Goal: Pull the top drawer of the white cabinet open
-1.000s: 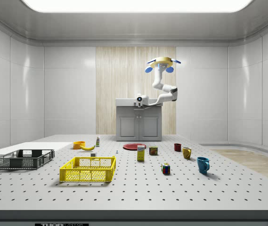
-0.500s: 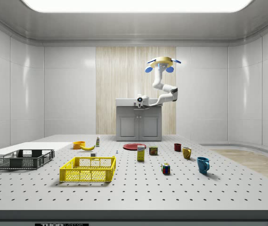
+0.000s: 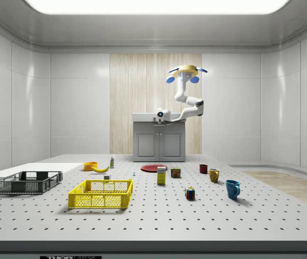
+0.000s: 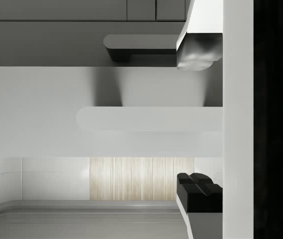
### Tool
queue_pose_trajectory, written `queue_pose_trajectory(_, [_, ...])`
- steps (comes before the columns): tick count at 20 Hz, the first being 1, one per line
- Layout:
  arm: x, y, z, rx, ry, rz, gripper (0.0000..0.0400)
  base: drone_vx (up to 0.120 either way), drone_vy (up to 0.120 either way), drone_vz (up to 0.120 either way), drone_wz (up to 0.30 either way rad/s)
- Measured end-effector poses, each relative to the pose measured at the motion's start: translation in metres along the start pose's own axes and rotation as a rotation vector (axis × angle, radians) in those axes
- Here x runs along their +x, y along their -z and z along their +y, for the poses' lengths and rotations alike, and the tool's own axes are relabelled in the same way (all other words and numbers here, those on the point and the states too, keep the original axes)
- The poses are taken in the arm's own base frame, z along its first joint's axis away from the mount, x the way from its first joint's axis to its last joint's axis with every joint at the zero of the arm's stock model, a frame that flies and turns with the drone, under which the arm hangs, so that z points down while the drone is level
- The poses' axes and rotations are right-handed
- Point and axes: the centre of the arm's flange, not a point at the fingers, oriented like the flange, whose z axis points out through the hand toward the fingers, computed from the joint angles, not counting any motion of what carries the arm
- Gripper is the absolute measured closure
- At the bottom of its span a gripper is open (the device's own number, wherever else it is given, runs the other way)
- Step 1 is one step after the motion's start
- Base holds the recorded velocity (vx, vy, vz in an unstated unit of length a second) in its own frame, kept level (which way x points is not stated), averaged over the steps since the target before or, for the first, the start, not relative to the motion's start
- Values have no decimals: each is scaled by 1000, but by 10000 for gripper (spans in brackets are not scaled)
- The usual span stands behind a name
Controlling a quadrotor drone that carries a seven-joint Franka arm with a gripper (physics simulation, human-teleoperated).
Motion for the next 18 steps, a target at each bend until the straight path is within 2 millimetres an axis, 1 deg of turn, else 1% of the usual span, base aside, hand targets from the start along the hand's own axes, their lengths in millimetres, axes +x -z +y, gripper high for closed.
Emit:
queue_pose_trajectory(7, [0,-2,0,0,-1,0,90,0,6,0,0])
queue_pose_trajectory(12, [0,-14,0,0,-1,0,89,0,0,0,0])
queue_pose_trajectory(18, [0,-35,0,0,-1,0,89,0,0,0,0])
